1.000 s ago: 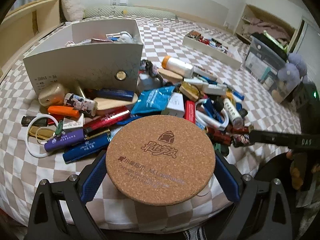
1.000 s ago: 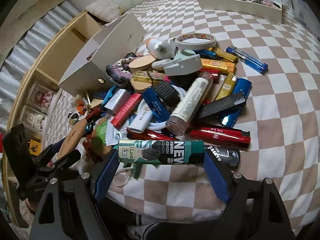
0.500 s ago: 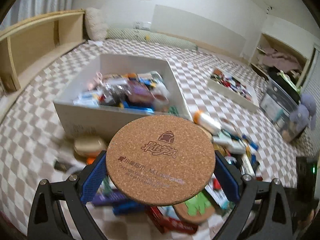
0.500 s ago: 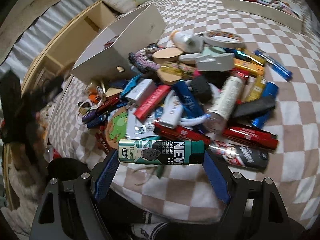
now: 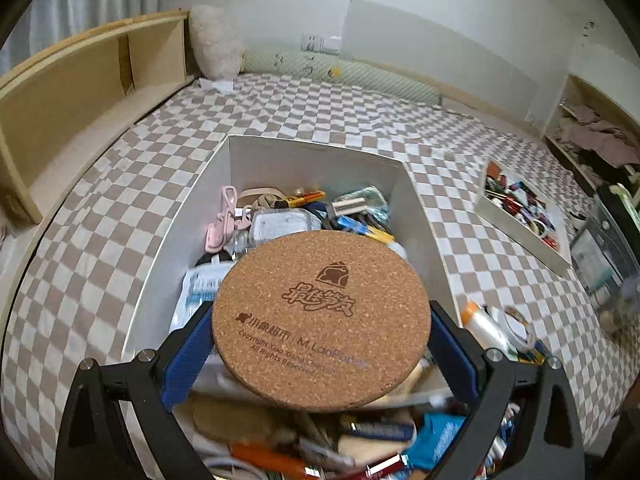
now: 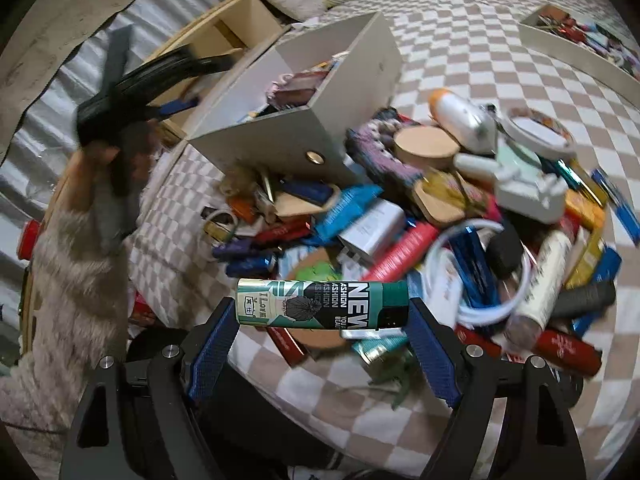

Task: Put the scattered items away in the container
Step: 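Lift the cork coaster into the white box with the left tool while the right carries the spray can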

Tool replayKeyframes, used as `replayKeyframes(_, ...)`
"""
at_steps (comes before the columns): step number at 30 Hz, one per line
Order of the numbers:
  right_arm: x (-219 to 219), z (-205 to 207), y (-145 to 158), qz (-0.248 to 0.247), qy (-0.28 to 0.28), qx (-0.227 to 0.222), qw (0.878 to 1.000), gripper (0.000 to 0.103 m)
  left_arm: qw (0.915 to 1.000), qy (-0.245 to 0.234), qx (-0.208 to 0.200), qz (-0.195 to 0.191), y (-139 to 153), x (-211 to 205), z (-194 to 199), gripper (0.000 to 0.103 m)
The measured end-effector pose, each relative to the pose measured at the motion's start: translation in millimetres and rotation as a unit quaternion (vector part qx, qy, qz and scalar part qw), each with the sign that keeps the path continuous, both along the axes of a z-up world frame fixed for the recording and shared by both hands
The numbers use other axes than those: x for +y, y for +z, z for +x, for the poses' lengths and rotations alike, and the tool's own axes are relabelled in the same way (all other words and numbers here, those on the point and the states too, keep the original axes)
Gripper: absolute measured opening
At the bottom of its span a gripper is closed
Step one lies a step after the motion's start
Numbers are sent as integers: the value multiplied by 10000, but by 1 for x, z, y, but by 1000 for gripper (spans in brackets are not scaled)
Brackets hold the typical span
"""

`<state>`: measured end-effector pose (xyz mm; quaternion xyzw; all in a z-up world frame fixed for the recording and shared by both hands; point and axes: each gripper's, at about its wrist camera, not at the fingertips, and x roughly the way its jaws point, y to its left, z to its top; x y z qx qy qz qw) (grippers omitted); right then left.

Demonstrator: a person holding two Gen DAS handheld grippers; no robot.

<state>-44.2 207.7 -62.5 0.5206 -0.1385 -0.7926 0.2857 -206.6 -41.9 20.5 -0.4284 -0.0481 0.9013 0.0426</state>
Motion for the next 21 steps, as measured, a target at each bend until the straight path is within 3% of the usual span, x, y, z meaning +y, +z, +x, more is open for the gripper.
replayKeyframes(12, 0, -22, 5, -143, -14, 37, 9999, 84, 9951, 330, -849, 374, -33, -17, -106, 99)
replayKeyframes(17, 7, -31, 1, -137, -106, -18, 9998, 84, 9921, 565, -858, 721, -42, -31, -132, 100)
replayKeyframes(21, 10, -38, 3, -168, -187, -2, 9997, 84, 9881, 623, -1099, 879, -55, -40, -141, 103)
